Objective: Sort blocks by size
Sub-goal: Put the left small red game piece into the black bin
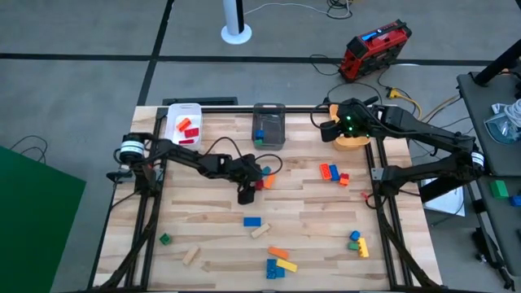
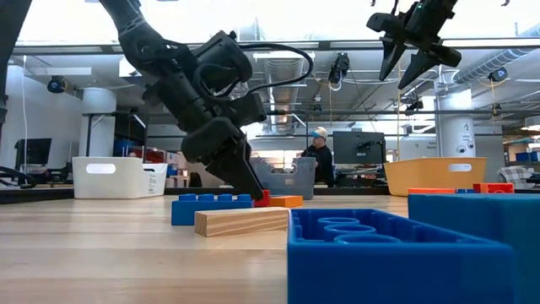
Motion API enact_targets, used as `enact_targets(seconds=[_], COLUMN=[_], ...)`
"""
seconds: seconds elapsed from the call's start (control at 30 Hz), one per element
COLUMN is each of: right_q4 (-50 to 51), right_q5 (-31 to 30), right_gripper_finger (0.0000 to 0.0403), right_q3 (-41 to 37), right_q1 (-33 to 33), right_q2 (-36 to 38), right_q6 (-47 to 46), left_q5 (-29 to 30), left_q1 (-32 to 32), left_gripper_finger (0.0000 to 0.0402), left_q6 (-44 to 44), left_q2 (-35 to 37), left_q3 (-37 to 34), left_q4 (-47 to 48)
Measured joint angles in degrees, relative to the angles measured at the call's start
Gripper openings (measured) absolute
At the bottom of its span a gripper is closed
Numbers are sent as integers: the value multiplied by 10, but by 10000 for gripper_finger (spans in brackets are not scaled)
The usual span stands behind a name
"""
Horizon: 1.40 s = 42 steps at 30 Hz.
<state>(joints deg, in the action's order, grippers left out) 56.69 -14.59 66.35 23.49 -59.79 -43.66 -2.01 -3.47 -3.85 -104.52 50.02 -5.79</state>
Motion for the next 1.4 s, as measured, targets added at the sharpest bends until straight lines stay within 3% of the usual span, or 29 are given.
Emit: enact_targets(seconds=[0.43, 1.4], right_q4=[0, 0], right_q5=[0, 0], right_gripper_finger=[215, 215], right_q3=[0, 0], right_q1=[0, 0], right_q2=[0, 0], right_q6=[0, 2], left_q5=[36, 55], left_q1=[21, 32], left_gripper_finger=[157, 154], left_q6=[23, 53], left_q2=[-1, 41], left_q3=[1, -1], left_q4=[8, 39])
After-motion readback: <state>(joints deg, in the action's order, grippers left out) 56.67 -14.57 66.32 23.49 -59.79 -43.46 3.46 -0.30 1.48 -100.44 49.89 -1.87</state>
